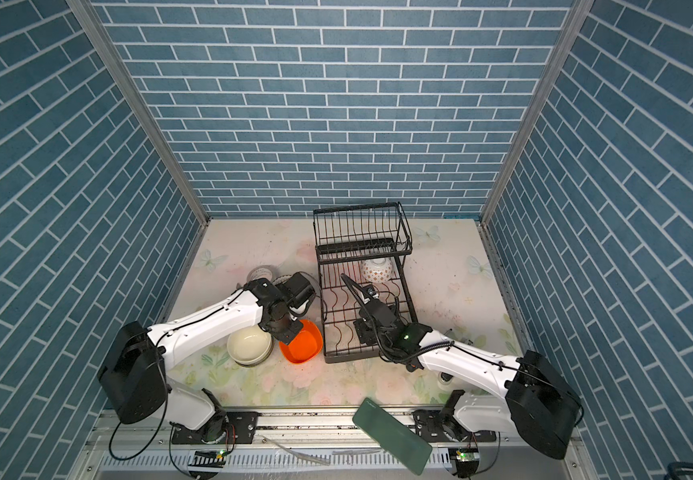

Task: Load the bowls into the dish rack
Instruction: 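Lift the orange bowl toward the rack while the right gripper approaches it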

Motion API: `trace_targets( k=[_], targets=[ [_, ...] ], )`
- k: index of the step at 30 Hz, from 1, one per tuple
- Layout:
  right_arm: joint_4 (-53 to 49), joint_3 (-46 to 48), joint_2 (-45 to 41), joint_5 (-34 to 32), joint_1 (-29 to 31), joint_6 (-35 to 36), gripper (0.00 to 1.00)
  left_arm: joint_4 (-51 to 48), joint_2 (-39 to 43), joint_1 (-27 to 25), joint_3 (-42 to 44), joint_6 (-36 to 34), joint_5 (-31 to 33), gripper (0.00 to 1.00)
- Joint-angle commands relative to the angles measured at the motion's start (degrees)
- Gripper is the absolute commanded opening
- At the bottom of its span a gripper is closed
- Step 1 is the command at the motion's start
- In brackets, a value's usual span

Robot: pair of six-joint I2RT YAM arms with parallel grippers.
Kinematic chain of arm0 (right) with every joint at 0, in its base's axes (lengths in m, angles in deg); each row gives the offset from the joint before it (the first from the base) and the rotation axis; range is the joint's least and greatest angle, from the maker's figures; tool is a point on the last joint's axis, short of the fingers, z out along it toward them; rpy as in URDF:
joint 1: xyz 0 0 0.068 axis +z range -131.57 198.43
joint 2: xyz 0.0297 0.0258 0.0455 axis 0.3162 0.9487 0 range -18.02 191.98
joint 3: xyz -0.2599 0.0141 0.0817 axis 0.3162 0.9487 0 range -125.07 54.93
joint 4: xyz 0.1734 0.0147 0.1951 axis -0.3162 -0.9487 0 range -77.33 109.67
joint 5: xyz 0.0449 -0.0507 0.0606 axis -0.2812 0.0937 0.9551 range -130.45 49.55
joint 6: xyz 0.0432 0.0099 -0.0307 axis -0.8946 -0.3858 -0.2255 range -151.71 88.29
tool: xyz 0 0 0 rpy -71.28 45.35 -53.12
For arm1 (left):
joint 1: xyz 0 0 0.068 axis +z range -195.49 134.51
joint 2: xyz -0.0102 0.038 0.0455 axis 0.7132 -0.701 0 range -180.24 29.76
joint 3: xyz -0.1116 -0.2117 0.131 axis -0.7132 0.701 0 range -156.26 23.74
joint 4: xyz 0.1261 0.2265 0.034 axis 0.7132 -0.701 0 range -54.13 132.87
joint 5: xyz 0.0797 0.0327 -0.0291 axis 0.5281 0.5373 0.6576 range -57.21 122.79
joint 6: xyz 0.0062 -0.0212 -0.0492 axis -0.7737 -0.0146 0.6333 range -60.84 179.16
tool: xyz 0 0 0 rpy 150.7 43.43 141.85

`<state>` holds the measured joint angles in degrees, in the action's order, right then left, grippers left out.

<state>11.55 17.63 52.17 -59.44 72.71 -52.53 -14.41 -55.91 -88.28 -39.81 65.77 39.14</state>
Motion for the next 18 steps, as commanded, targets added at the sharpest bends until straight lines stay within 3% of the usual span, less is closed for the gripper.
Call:
trace_targets(
  k=[1, 10, 18],
  targets=[
    [1.0, 0.1, -2.1, 1.4, 0.4, -3.0, 0.83, 0.3, 2.9, -0.3, -2.4, 0.2, -1.2, 0.00],
    [-1.7, -2.0, -6.7, 2.5, 0.4, -4.6, 0.83, 0.2, 8.6, -0.3, -3.6, 1.2, -2.0, 0.00],
    [-9.1, -7.7, -9.8, 6.3, 0.3, -7.1, 0.85, 8.2, 14.7, -0.3, -1.7, 4.7, -8.8, 0.00]
  ],
)
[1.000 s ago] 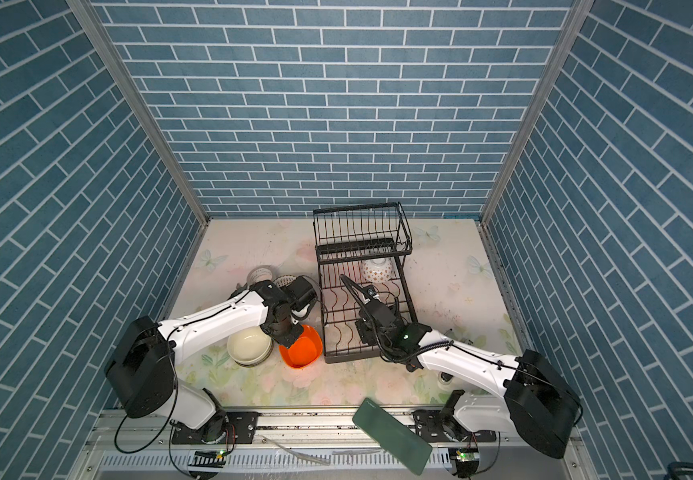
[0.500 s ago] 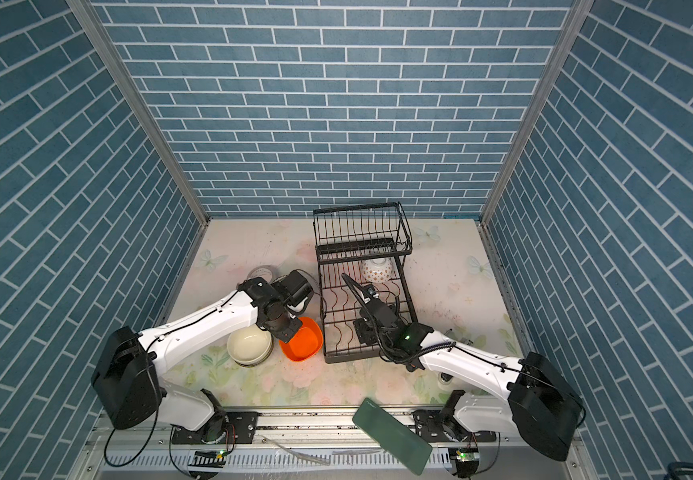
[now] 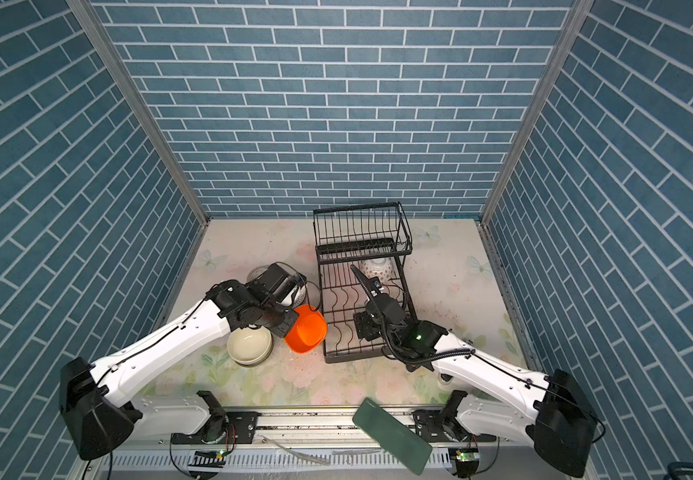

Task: Load the bowls into the dish rack
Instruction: 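Lift the orange bowl toward the rack while the right gripper approaches it, then grasp the orange bowl rim with the right gripper, taking it from the left gripper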

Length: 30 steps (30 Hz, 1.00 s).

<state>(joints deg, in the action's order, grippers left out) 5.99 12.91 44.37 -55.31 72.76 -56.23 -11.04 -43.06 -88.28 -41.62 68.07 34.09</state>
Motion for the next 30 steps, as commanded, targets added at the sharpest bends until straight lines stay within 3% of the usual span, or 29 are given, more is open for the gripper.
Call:
trace_targets(
  k=[1, 9, 17, 22, 30],
  targets=[
    [-4.0, -3.1, -2.7, 2.5, 0.3, -3.8, 0.87, 6.1, 2.5, -0.3, 0.7, 3.4, -4.6, 0.00],
    [-8.4, -4.0, -8.5, 7.7, 0.2, -3.7, 0.99, 16.5, 3.7, -0.2, 5.7, 11.8, -10.7, 0.00],
    [-6.8, -2.1, -12.3, 15.3, -0.4, -4.6, 0.99, 29.7, 1.7, 0.9, 12.2, 21.3, -18.4, 0.00],
    [-4.4, -1.3, -11.7, 19.1, -0.9, -5.4, 0.99, 33.7, 1.9, 1.8, 13.8, 24.0, -20.2, 0.00],
    [0.1, -1.1, -9.1, 25.4, -1.6, -6.3, 0.99, 45.0, 3.6, 6.1, 18.9, 29.1, -28.1, 0.00]
  ],
)
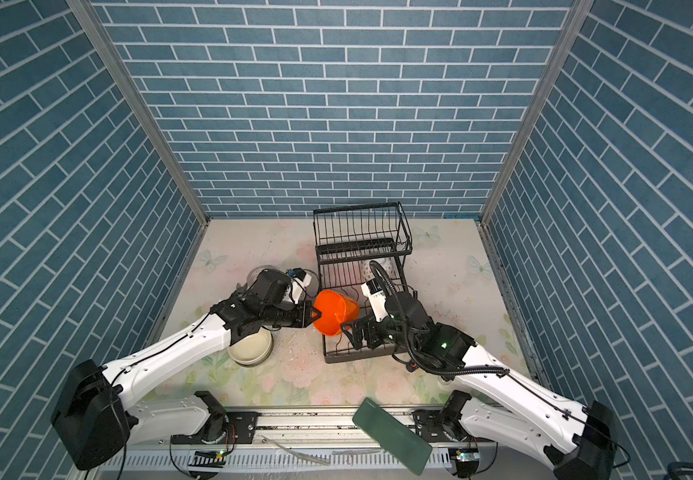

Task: Load the bowls into the dish rack
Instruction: 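Grasp the orange bowl rim with the right gripper, taking it from the left gripper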

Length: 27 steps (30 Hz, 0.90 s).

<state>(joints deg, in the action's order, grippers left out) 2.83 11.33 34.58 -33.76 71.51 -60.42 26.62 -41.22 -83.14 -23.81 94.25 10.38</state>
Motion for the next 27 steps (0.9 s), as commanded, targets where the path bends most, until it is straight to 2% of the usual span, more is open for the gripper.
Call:
trace_targets(
  k=[1, 12, 27],
  targets=[
    [3.8, 0.5, 1.1, 4.4, -0.5, -2.4, 0.99, 8.6, 2.2, 1.2, 1.7, 3.4, -5.1, 0.00],
    [11.0, 1.4, 4.8, 6.0, -1.3, -5.0, 0.99, 16.0, 3.8, 2.0, 4.7, 6.7, -8.8, 0.00],
    [15.8, 1.7, 5.5, 8.4, -1.6, -4.7, 0.93, 18.4, 3.1, 2.0, 5.7, 6.9, -9.6, 0.00]
  ],
)
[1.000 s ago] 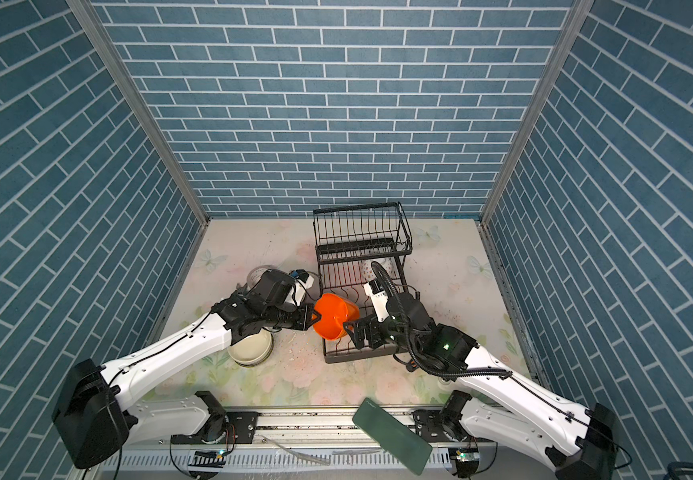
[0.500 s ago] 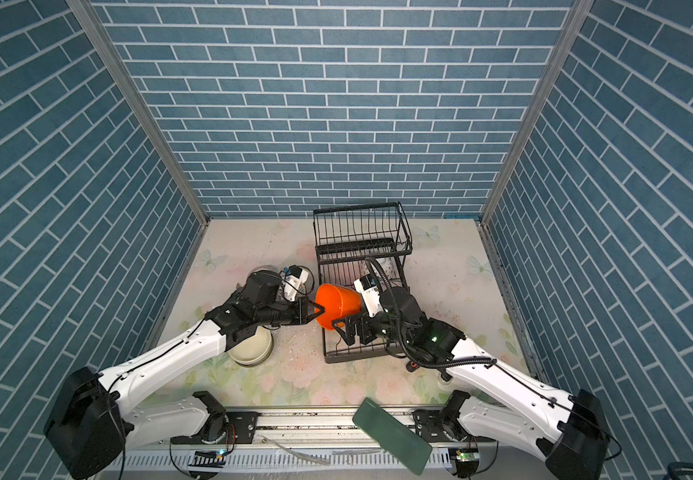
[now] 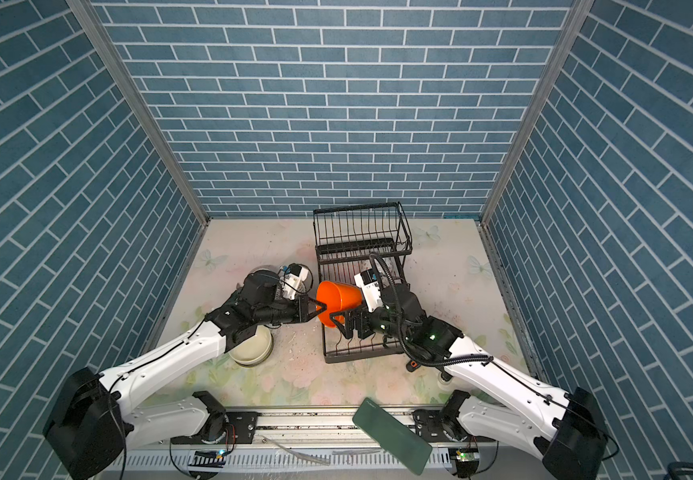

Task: Load the bowls into the dish rack
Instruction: 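Grasp the orange bowl rim with the right gripper, taking it from the left gripper, then carry the orange bowl into the rack with the right gripper while the left gripper withdraws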

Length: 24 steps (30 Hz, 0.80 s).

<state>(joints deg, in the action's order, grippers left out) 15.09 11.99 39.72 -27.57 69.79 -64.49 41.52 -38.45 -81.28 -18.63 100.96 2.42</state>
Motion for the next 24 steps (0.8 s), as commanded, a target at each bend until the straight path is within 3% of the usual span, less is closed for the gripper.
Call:
trace_targets(
  k=[1, 8, 18, 24],
  targets=[
    [3.8, 1.3, 0.5, 2.5, 0.2, -0.6, 0.92, 3.7, 0.3, 0.1, 0.4, 0.3, -1.7, 0.00],
    [4.7, 1.7, 0.7, 3.2, 0.2, 0.0, 0.76, 3.6, 0.0, 0.1, 0.2, 0.0, -2.3, 0.00],
    [3.3, 0.9, 0.9, 3.1, 0.2, 1.7, 0.63, 1.5, -0.3, 0.1, -0.5, -1.2, -1.6, 0.06],
    [1.9, 0.9, 0.6, 1.0, 0.2, 2.4, 0.60, 0.9, -0.5, 0.1, -0.9, -1.6, -1.2, 0.22]
  ],
)
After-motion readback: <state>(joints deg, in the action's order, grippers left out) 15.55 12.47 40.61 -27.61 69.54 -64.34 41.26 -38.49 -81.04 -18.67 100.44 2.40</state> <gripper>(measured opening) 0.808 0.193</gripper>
